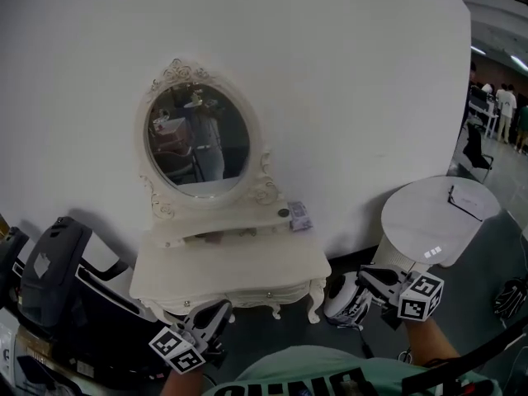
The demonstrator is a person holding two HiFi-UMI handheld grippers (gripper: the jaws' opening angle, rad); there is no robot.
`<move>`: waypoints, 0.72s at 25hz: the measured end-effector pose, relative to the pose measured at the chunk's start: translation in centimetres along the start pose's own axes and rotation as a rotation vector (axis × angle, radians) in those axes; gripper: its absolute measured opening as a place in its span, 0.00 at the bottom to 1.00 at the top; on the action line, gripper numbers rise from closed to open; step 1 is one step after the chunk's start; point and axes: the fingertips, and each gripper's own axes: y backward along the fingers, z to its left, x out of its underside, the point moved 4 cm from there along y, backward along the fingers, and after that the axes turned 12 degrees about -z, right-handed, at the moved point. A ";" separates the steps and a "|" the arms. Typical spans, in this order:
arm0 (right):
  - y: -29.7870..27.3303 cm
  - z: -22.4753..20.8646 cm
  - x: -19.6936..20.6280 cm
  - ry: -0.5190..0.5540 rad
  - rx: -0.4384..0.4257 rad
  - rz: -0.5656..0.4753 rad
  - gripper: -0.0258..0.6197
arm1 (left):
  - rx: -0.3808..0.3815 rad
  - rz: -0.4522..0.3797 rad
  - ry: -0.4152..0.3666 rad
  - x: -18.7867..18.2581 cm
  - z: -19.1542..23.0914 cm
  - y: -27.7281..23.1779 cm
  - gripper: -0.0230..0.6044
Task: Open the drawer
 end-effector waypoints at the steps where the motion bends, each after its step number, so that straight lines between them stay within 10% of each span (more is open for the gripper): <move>1: 0.2 -0.8 -0.1 -0.001 -0.006 -0.002 0.06 | -0.006 0.003 -0.003 0.4 -0.1 -0.7 0.05; 18: -4.6 -7.2 2.1 -0.049 0.030 0.016 0.06 | 0.008 0.038 0.030 2.1 6.4 -5.8 0.05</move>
